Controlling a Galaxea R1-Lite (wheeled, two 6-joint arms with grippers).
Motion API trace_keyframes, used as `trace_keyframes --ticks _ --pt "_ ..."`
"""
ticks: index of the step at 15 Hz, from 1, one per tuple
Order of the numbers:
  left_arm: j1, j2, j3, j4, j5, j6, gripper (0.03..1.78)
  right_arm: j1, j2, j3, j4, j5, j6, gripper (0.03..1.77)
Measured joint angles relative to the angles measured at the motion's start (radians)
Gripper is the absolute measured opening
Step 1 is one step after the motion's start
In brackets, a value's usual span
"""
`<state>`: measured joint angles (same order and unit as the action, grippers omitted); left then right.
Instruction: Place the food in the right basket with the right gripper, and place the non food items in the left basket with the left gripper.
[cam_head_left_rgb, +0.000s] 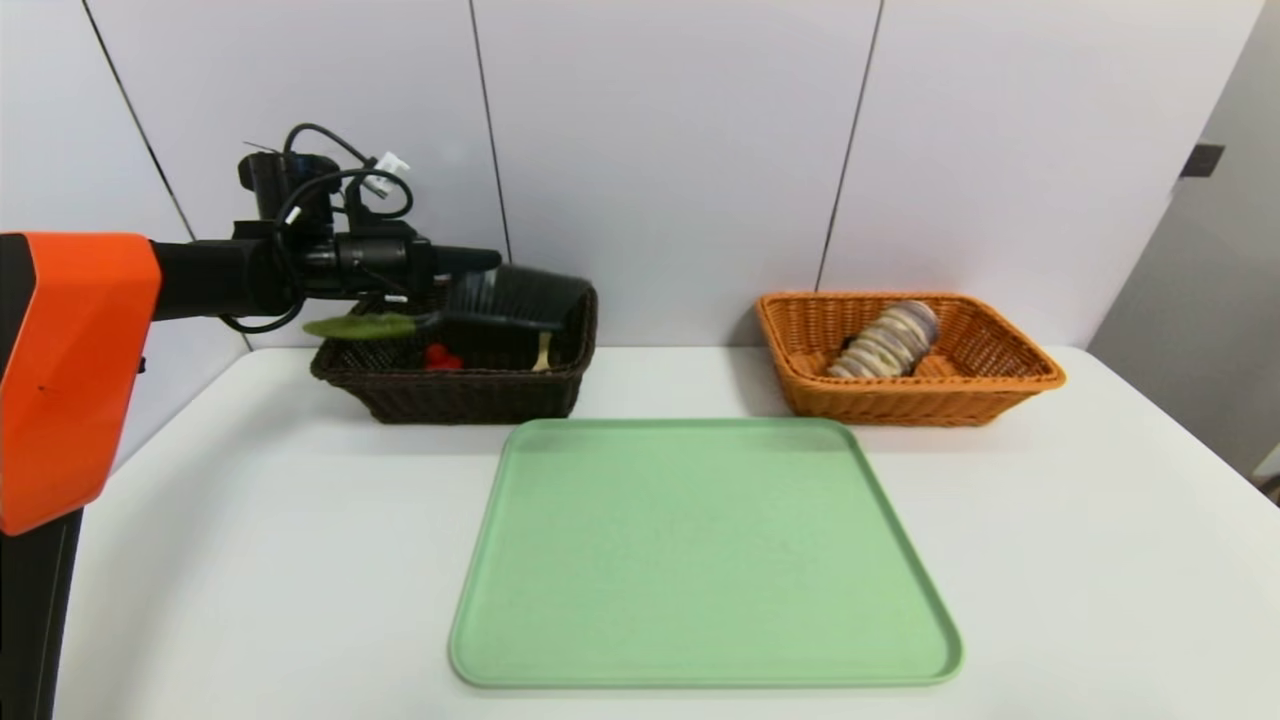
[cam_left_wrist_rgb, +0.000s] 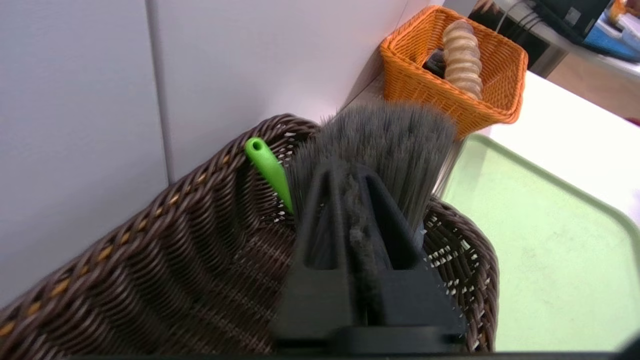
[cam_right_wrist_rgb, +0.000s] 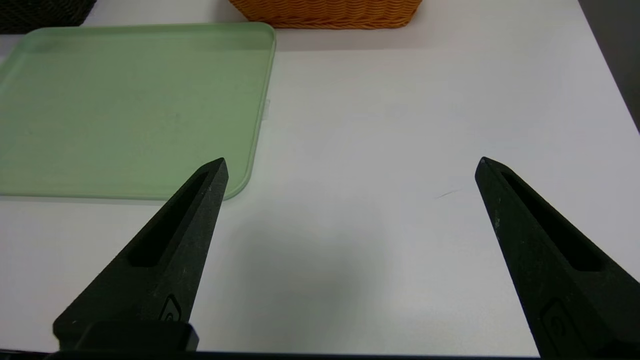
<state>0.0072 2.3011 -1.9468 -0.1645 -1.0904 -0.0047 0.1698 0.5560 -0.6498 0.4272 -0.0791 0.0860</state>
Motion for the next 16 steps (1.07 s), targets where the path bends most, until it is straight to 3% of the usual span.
trace_keyframes --ticks 3,7,11,16 --pt "-0.001 0.005 0.0 0.0 0.003 -0.001 0.71 0.0 -0.001 0.003 0.0 0.0 0.001 1.71" --pt "-0.003 0.006 -0.001 0.0 0.003 -0.001 1.1 0.0 -0.001 0.004 0.0 0.0 0.001 1.71" --pt "-0.009 -0.03 -0.008 0.004 -0.008 -0.01 1.35 0.0 -0.001 0.005 0.0 -0.002 0.002 1.71" --pt "-0.078 -0.282 -0.01 0.066 -0.037 -0.08 1.51 -0.001 0.003 -0.018 -0.012 0.0 0.003 1.71"
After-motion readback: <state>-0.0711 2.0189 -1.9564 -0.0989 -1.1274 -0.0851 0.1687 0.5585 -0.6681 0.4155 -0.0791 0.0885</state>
